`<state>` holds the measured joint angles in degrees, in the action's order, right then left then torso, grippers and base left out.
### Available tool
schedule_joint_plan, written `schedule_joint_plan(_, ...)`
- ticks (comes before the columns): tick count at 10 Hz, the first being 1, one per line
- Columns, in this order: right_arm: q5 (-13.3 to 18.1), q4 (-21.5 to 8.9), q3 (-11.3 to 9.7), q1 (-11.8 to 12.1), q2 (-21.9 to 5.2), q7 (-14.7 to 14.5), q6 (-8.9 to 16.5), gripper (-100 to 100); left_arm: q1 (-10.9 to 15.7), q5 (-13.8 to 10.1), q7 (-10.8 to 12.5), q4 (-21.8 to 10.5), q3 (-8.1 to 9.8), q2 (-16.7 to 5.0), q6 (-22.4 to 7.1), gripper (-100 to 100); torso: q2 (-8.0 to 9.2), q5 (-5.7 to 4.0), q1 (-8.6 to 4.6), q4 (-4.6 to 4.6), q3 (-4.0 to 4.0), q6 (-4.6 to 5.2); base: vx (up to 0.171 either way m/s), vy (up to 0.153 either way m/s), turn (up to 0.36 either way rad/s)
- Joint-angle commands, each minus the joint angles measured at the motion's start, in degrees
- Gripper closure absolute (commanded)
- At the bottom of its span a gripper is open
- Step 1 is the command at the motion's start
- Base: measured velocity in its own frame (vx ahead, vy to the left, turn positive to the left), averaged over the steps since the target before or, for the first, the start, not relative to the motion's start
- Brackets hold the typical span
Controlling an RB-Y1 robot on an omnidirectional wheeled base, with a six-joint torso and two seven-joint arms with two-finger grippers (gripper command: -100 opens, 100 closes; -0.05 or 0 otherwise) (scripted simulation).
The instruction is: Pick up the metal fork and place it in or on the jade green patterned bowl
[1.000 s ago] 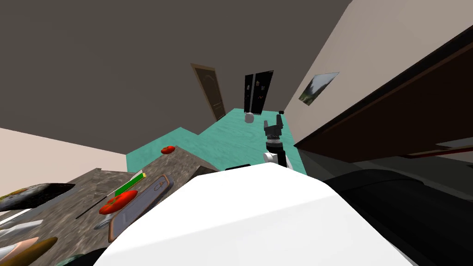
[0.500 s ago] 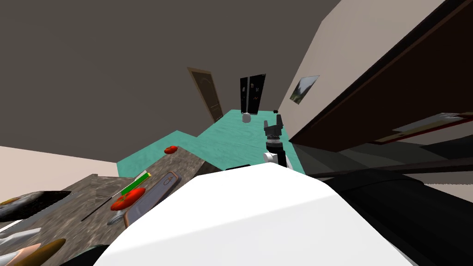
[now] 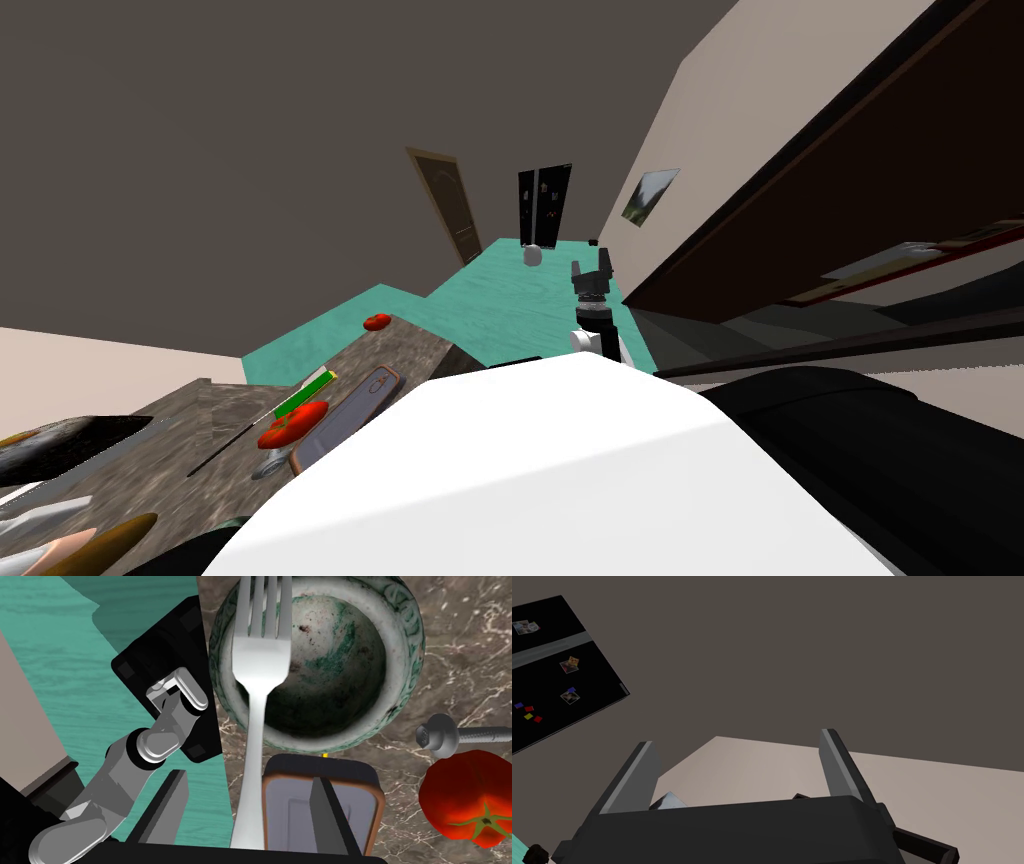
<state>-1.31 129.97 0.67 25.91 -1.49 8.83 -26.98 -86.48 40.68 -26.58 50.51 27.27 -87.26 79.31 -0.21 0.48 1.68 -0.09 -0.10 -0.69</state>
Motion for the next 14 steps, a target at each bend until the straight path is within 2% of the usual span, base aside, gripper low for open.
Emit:
schedule_joint_plan(1, 0.0, 0.0, 0.0, 0.0, 0.0, 0.0, 0.0, 0, 0.0, 0.0, 0.0, 0.0, 0.0, 0.0, 0.0, -100, 0.0, 0.0, 0.0, 0.0, 0.0, 0.0, -0.002, 0.006, -0.001)
schedule_joint_plan(4, 0.0, 0.0, 0.0, 0.0, 0.0, 0.0, 0.0, 0, 0.0, 0.0, 0.0, 0.0, 0.0, 0.0, 0.0, -100, -0.06, -0.04, -0.14, -0.02, -0.04, 0.0, 0.0, 0.0, 0.0)
schedule_joint_plan(5, 0.0, 0.0, 0.0, 0.0, 0.0, 0.0, 0.0, 0, 0.0, 0.0, 0.0, 0.0, 0.0, 0.0, 0.0, 0, -0.06, -0.05, -0.15, -0.02, -0.04, 0.0, 0.0, 0.0, 0.0)
schedule_joint_plan(6, 0.0, 0.0, 0.0, 0.0, 0.0, 0.0, 0.0, 0, -2.09, -0.3, -0.35, -2.18, 2.86, -1.53, 2.24, -100, -0.07, -0.05, -0.15, -0.02, -0.04, 0.0, -0.009, -0.029, 0.075)
schedule_joint_plan(7, 0.0, 0.0, 0.0, 0.0, 0.01, 0.0, 0.0, 0, -2.09, -0.3, -0.35, -2.18, 2.78, -1.53, 2.24, -100, -0.06, -0.08, -0.24, -0.02, -0.04, -0.01, -0.016, -0.038, 0.032)
schedule_joint_plan(10, 0.0, 0.0, -0.01, 0.0, 0.01, 0.0, 0.0, 0, -5.23, -0.76, -0.88, -5.44, 7.43, -3.83, 5.61, -100, -0.04, -0.1, -0.33, -0.02, -0.03, 0.0, -0.012, -0.044, 0.036)
schedule_joint_plan(11, 0.0, 0.0, -0.01, 0.0, 0.01, 0.0, 0.0, 0, -5.23, -0.76, -0.88, -5.44, 7.64, -3.83, 5.61, -100, -0.04, -0.1, -0.35, -0.01, -0.03, 0.0, -0.009, -0.031, 0.016)
schedule_joint_plan(13, 0.0, 0.0, -0.01, 0.0, 0.01, 0.0, 0.0, 0, -7.32, -1.06, -1.23, -7.61, 10.57, -5.36, 7.85, -100, -0.05, -0.08, -0.28, -0.02, -0.04, 0.0, -0.009, -0.03, 0.035)
schedule_joint_plan(14, 0.0, 0.0, -0.01, 0.0, 0.01, 0.0, 0.0, 0, -7.32, -1.06, -1.23, -7.61, 10.7, -5.36, 7.85, -100, -0.04, -0.09, -0.3, -0.01, -0.03, -0.01, -0.01, -0.025, 0.022)
